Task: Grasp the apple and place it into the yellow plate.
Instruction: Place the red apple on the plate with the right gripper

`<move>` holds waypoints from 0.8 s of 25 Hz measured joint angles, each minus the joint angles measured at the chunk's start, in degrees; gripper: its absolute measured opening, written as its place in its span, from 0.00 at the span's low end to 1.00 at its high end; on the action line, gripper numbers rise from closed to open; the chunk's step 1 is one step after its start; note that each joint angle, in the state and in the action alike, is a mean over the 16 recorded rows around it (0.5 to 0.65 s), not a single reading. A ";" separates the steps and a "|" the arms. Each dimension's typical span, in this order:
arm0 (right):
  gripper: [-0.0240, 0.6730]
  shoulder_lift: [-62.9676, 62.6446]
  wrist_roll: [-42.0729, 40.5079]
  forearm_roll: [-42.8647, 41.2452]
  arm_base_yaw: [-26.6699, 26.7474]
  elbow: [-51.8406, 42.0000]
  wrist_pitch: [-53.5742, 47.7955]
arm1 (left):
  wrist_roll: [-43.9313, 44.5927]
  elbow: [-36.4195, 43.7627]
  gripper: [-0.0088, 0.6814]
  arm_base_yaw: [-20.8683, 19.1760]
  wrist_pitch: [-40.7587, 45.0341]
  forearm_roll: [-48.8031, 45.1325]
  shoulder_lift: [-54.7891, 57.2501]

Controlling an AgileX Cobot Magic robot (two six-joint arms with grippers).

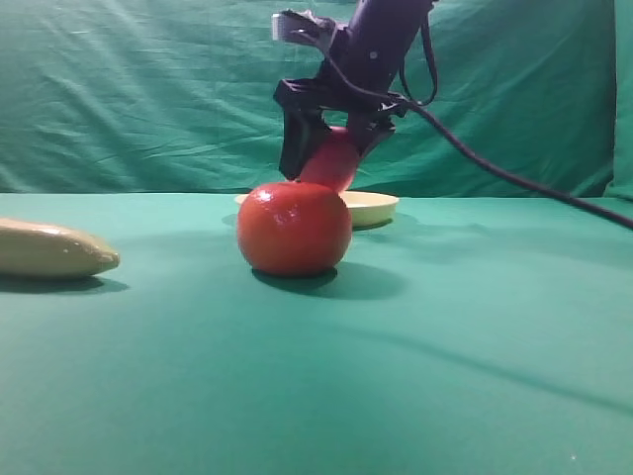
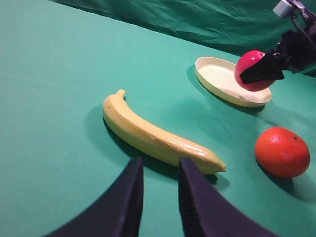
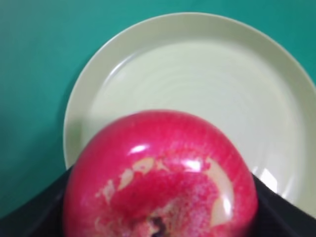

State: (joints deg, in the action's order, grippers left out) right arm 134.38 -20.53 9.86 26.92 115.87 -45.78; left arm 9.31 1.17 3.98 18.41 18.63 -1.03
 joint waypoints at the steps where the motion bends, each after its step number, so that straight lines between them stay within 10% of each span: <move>1: 0.81 0.08 -0.04 0.00 0.02 0.00 -0.02 | 0.00 0.00 0.24 0.00 0.00 0.00 0.00; 14: 0.96 -4.26 0.79 -3.30 0.03 0.55 -1.98 | 0.00 0.00 0.24 0.00 0.00 0.00 0.00; 20: 0.82 -10.64 3.92 -6.64 0.03 1.18 -5.88 | 0.00 0.00 0.24 0.00 0.00 0.00 0.00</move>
State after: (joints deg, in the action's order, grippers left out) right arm 123.74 -16.60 3.22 26.94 117.04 -51.67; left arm 9.31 1.17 3.98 18.41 18.63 -1.03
